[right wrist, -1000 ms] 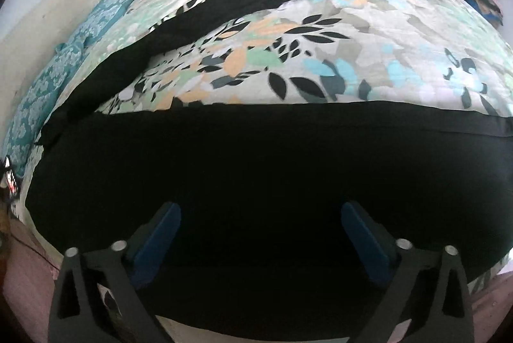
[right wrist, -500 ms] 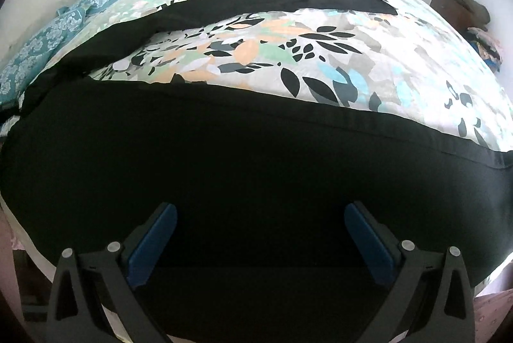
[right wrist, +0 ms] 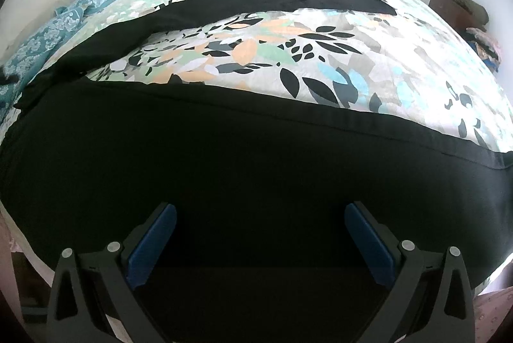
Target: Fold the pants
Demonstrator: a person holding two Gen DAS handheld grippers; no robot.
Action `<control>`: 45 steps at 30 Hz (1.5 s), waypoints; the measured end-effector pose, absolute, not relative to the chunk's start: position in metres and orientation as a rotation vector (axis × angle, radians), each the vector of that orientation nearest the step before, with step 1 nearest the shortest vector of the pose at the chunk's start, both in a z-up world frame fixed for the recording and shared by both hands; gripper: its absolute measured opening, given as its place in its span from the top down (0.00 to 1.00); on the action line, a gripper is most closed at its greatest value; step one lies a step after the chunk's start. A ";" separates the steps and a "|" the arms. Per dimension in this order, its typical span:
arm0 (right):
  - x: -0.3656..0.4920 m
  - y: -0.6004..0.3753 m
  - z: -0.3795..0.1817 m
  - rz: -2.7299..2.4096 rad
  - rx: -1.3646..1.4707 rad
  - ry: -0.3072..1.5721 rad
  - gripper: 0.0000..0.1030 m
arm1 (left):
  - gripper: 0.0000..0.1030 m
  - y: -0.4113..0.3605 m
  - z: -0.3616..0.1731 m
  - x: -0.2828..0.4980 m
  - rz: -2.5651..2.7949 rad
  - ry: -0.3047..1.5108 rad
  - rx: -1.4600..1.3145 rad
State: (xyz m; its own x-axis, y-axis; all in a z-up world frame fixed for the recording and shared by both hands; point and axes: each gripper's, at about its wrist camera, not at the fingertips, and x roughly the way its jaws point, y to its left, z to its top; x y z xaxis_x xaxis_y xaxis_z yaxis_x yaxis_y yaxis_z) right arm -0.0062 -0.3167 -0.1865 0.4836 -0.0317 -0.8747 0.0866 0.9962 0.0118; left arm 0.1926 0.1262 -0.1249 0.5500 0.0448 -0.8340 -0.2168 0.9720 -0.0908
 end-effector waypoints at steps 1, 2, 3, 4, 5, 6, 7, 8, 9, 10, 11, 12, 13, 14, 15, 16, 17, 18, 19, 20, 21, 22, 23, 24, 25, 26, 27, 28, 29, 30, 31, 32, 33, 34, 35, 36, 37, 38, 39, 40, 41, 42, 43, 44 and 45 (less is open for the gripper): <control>-0.006 -0.316 -0.187 -0.073 0.056 1.063 0.00 | 0.02 0.121 -0.127 0.203 0.165 0.983 -0.173; -0.006 -0.316 -0.187 -0.073 0.056 1.062 0.00 | 0.02 0.115 -0.128 0.210 0.170 0.986 -0.160; -0.006 -0.316 -0.186 -0.073 0.055 1.060 0.00 | 0.02 0.110 -0.131 0.217 0.174 0.991 -0.151; -0.006 -0.316 -0.186 -0.074 0.055 1.058 0.00 | 0.02 0.105 -0.137 0.228 0.188 1.005 -0.137; -0.007 -0.316 -0.186 -0.074 0.054 1.057 0.00 | 0.02 0.104 -0.143 0.235 0.198 1.019 -0.126; -0.007 -0.316 -0.187 -0.075 0.053 1.055 0.00 | 0.02 0.099 -0.151 0.242 0.206 1.036 -0.107; -0.007 -0.316 -0.187 -0.075 0.052 1.053 0.00 | 0.02 0.095 -0.159 0.248 0.213 1.058 -0.081; -0.007 -0.316 -0.187 -0.075 0.052 1.052 0.00 | 0.02 0.090 -0.173 0.255 0.216 1.102 -0.037; -0.007 -0.316 -0.187 -0.074 0.052 1.051 0.00 | 0.02 0.085 -0.189 0.260 0.204 1.162 0.013; -0.007 -0.316 -0.187 -0.073 0.052 1.052 0.00 | 0.01 0.077 -0.204 0.262 0.192 1.205 0.097; -0.007 -0.316 -0.187 -0.072 0.052 1.052 0.00 | 0.01 0.073 -0.204 0.259 0.187 1.175 0.143; -0.007 -0.316 -0.187 -0.072 0.052 1.052 0.00 | 0.01 0.070 -0.202 0.256 0.181 1.149 0.189; -0.007 -0.316 -0.187 -0.073 0.052 1.053 0.00 | 0.01 0.069 -0.201 0.255 0.178 1.151 0.205; -0.006 -0.316 -0.186 -0.074 0.051 1.058 0.00 | 0.01 0.070 -0.198 0.254 0.172 1.155 0.203; -0.005 -0.315 -0.185 -0.070 0.045 1.071 0.00 | 0.01 0.072 -0.193 0.253 0.165 1.157 0.187; -0.003 -0.316 -0.182 -0.060 0.037 1.097 0.00 | 0.02 0.076 -0.188 0.251 0.157 1.156 0.160; -0.001 -0.316 -0.179 -0.055 0.038 1.111 0.00 | 0.02 0.079 -0.180 0.248 0.149 1.139 0.126; 0.003 -0.319 -0.173 -0.037 0.061 1.113 0.00 | 0.02 0.081 -0.171 0.243 0.149 1.104 0.106; 0.005 -0.321 -0.167 -0.016 0.091 1.093 0.00 | 0.02 0.080 -0.165 0.241 0.151 1.061 0.097; 0.014 -0.326 -0.157 0.004 0.132 1.055 0.00 | 0.02 0.079 -0.160 0.239 0.150 1.028 0.092; 0.026 -0.329 -0.150 0.015 0.163 1.036 0.00 | 0.01 0.075 -0.160 0.240 0.151 1.013 0.093; 0.038 -0.330 -0.146 0.026 0.185 1.030 0.00 | 0.01 0.073 -0.162 0.244 0.154 1.006 0.097; 0.063 -0.330 -0.138 0.062 0.230 1.024 0.00 | 0.01 0.071 -0.170 0.249 0.159 1.016 0.105; 0.082 -0.327 -0.132 0.089 0.260 1.015 0.00 | 0.01 0.071 -0.184 0.256 0.170 1.054 0.116; 0.102 -0.323 -0.125 0.121 0.294 0.997 0.00 | 0.00 0.072 -0.196 0.262 0.183 1.086 0.124; 0.126 -0.316 -0.117 0.172 0.339 0.973 0.00 | 0.00 0.075 -0.209 0.261 0.187 1.077 0.113; 0.156 -0.305 -0.108 0.242 0.396 0.943 0.00 | 0.00 0.079 -0.210 0.250 0.183 0.987 0.082; 0.179 -0.294 -0.103 0.303 0.443 0.919 0.00 | 0.00 0.079 -0.211 0.247 0.187 0.961 0.079; 0.194 -0.285 -0.102 0.349 0.478 0.907 0.00 | 0.00 0.078 -0.211 0.247 0.193 0.958 0.089; 0.224 -0.268 -0.105 0.434 0.547 0.908 0.00 | 0.01 0.076 -0.211 0.247 0.201 0.956 0.104; 0.244 -0.255 -0.112 0.482 0.590 0.924 0.00 | 0.01 0.075 -0.212 0.247 0.202 0.953 0.106; 0.265 -0.242 -0.125 0.513 0.623 0.960 0.00 | 0.01 0.076 -0.213 0.247 0.199 0.949 0.099; 0.281 -0.232 -0.138 0.521 0.633 1.004 0.00 | 0.01 0.076 -0.214 0.248 0.196 0.949 0.093; 0.294 -0.225 -0.153 0.510 0.629 1.051 0.00 | 0.01 0.076 -0.214 0.248 0.196 0.948 0.092; 0.309 -0.217 -0.179 0.488 0.602 1.145 0.00 | 0.01 0.076 -0.215 0.248 0.197 0.944 0.094; 0.315 -0.216 -0.194 0.456 0.554 1.218 0.01 | 0.01 0.075 -0.215 0.248 0.198 0.941 0.096; 0.318 -0.220 -0.206 0.446 0.491 1.268 0.13 | 0.01 0.076 -0.214 0.247 0.199 0.941 0.097; 0.318 -0.229 -0.204 0.490 0.461 1.246 0.25 | 0.01 0.075 -0.214 0.246 0.199 0.938 0.097; 0.318 -0.242 -0.200 0.507 0.415 1.236 0.27 | 0.01 0.075 -0.214 0.246 0.199 0.935 0.097; 0.317 -0.254 -0.197 0.493 0.369 1.233 0.28 | 0.01 0.075 -0.214 0.245 0.199 0.930 0.095; 0.317 -0.277 -0.194 0.471 0.325 1.224 0.29 | 0.01 0.074 -0.215 0.244 0.200 0.924 0.095; 0.318 -0.295 -0.192 0.454 0.317 1.218 0.31 | 0.01 0.075 -0.216 0.244 0.202 0.922 0.096; 0.321 -0.321 -0.191 0.422 0.331 1.213 0.37 | 0.01 0.075 -0.216 0.244 0.203 0.920 0.098; 0.325 -0.347 -0.190 0.383 0.358 1.209 0.44 | 0.01 0.074 -0.216 0.245 0.205 0.919 0.101; 0.330 -0.371 -0.189 0.342 0.389 1.198 0.45 | 0.01 0.073 -0.216 0.245 0.207 0.918 0.104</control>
